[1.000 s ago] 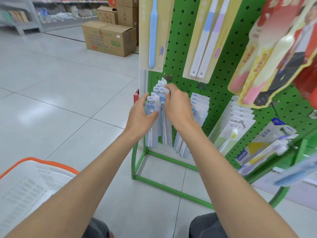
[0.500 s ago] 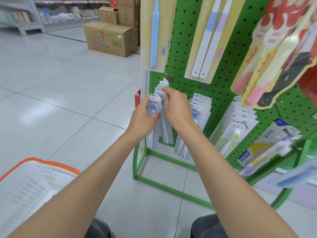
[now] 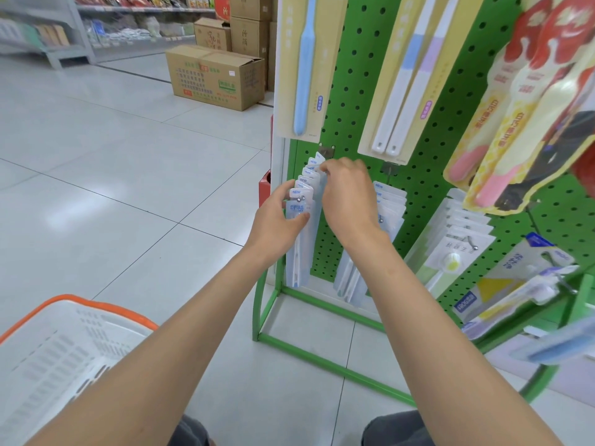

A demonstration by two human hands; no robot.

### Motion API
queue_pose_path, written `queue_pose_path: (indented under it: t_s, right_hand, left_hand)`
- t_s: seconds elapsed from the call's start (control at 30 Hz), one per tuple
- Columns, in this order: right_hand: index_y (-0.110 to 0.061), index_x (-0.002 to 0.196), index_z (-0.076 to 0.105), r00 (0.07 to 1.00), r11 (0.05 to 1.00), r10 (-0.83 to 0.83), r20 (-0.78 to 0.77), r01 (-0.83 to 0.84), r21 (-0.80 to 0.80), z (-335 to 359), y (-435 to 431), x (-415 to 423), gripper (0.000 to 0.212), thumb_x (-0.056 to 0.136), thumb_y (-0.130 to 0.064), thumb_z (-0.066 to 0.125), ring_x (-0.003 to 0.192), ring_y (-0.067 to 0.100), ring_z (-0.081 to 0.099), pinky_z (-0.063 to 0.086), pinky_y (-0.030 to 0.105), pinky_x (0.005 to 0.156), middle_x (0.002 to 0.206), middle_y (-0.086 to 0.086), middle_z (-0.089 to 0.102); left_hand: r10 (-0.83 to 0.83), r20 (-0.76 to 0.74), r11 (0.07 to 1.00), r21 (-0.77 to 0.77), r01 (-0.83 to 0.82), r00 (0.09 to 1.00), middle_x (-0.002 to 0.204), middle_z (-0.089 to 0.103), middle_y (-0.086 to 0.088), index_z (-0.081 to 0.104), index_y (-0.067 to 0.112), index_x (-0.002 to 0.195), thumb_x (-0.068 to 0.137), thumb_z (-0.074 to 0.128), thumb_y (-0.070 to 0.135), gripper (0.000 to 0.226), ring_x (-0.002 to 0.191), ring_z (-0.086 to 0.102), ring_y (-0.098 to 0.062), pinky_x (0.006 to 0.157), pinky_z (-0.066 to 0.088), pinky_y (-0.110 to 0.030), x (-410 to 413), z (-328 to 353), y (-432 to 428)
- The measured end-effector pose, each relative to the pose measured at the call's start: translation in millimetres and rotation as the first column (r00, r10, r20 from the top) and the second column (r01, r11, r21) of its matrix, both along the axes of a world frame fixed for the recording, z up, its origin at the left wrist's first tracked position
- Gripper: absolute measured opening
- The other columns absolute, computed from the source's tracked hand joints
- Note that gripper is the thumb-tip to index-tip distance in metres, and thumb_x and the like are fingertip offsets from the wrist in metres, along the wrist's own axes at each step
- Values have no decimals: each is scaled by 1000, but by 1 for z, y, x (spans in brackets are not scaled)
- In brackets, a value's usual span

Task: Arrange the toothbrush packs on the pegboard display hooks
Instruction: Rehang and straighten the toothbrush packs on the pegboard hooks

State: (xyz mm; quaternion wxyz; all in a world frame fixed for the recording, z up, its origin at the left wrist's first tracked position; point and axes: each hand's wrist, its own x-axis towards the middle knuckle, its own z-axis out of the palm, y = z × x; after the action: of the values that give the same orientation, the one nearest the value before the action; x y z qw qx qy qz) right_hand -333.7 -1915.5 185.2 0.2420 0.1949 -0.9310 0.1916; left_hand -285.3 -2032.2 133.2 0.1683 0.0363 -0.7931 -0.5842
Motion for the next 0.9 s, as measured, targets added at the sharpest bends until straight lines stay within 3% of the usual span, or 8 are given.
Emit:
queue_pose_path:
  t_s: [0.13, 0.23, 0.3, 0.47, 0.6, 0.8, 0.9]
  right_hand:
    - [-6, 108, 67, 998, 996, -61, -35, 63, 64, 1, -2, -11, 30, 90, 10, 48, 105, 33, 52, 42, 38, 81, 106, 12, 68]
    - [-10, 73, 56, 995, 995, -83, 53, 80, 60, -2, -3, -16, 22, 89, 4, 51, 91, 33, 50, 29, 35, 61, 79, 14, 59]
    - [-9, 68, 51, 992, 996, -73, 100, 69, 50, -3, -4, -17, 24, 91, -1, 49, 81, 31, 45, 23, 34, 56, 71, 12, 54]
    - [-8, 85, 67, 991, 997, -75, 106, 77, -12, -1, -9, -19, 19, 89, -1, 50, 86, 29, 52, 34, 33, 59, 82, 10, 65]
    - [-6, 89, 67, 989, 995, -98, 107, 100, -15, 0, -10, -17, 20, 90, 1, 48, 90, 31, 54, 33, 33, 62, 89, 14, 67]
    - [-5, 92, 65, 988, 993, -112, 106, 114, -20, 7, -1, -5, 18, 91, -6, 48, 98, 30, 53, 31, 31, 65, 94, 16, 64]
    - [-4, 92, 68, 995, 995, -101, 21, 100, 25, 10, 4, 5, 20, 92, -10, 49, 100, 29, 53, 37, 34, 70, 94, 14, 65]
  left_hand:
    - [-10, -9, 1000, 23, 10, 1000, 114, 65, 12, 54, 24, 134, 91, 62, 8, 47, 89, 58, 15, 82, 52, -20, 0, 2, 2]
    - [-11, -8, 1000, 13, 12, 1000, 111, 66, 12, 56, 26, 130, 90, 62, 9, 44, 86, 58, 12, 77, 46, -11, -1, 2, 3]
    - [-4, -9, 1000, 6, 4, 1000, 111, 67, 10, 57, 26, 129, 90, 62, 9, 43, 88, 58, 9, 75, 45, -8, -2, 1, 3]
    - [4, -19, 1000, 13, -4, 1000, 111, 66, 9, 56, 23, 130, 90, 62, 7, 43, 86, 58, 13, 73, 43, -5, 0, 0, 5]
    - [9, -17, 1000, -2, -9, 1000, 112, 65, 10, 56, 23, 131, 91, 62, 6, 44, 86, 57, 17, 71, 43, -1, 1, 2, 6]
    - [32, -29, 999, -24, -32, 999, 98, 61, 18, 56, 27, 117, 91, 59, 3, 36, 76, 53, 21, 64, 43, -2, 6, 8, 8]
    - [49, -12, 998, -46, -49, 999, 105, 60, 14, 53, 22, 127, 91, 60, 6, 40, 78, 52, 21, 68, 44, -7, 9, 12, 11]
